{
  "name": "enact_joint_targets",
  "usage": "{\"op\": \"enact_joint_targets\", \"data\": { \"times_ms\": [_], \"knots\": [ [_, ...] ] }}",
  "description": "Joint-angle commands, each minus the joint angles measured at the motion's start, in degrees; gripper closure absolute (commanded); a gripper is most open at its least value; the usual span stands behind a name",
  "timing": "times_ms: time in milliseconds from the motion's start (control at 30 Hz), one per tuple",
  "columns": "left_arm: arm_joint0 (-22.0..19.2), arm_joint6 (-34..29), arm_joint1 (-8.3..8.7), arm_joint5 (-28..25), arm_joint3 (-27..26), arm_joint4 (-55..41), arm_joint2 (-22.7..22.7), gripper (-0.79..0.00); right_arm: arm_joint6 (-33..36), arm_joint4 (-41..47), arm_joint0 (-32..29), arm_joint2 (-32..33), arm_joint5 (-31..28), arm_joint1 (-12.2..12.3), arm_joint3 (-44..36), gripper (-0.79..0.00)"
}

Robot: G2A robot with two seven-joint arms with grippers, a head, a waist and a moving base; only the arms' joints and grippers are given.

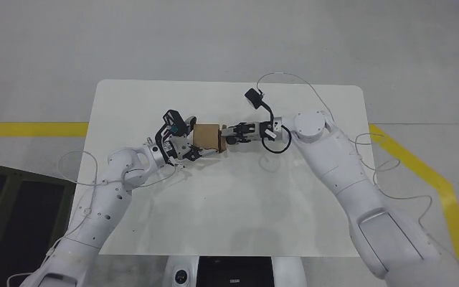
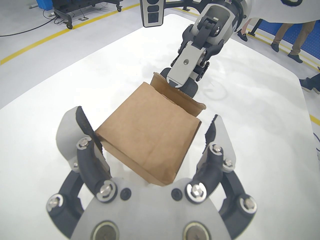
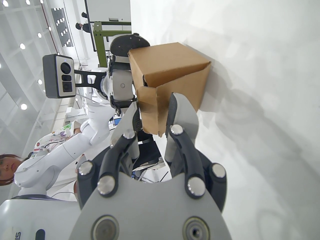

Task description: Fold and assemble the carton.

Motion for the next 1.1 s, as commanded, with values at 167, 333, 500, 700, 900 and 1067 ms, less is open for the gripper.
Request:
{"op": "enact_joint_targets", "data": {
  "times_ms": [167, 333, 500, 700, 900, 1067],
  "knots": [
    [0.09, -0.13, -0.06, 0.05, -0.13, -0.04, -0.18, -0.785, -0.15, -1.37, 0.61, -0.47, 0.84, -0.18, 0.3, -0.182],
    [0.23, -0.1, -0.1, 0.14, -0.35, 0.05, -0.32, -0.785, -0.21, -2.61, 1.23, -1.02, 1.4, -0.39, 0.42, -0.172],
    [0.41, -0.08, -0.15, 0.25, -0.58, -0.04, -0.42, -0.785, -0.13, -3.05, 1.66, -1.29, 1.42, -0.59, 0.83, -0.154],
    [0.58, -0.06, -0.19, 0.38, -0.86, 0.06, -0.57, -0.785, 0.22, -4.09, 2.32, -1.41, 1.35, -0.65, 1.36, -0.089],
    [0.78, -0.41, -0.24, 0.41, -1.14, -0.08, -0.67, -0.785, 0.57, -4.84, 2.6, -1.59, 1.78, -0.72, 1.49, -0.074],
    [0.97, -0.43, -0.28, 0.65, -1.33, -0.08, -0.79, -0.785, 0.74, -5.18, 2.74, -1.84, 2.24, -0.88, 1.59, -0.083]
  ]
}}
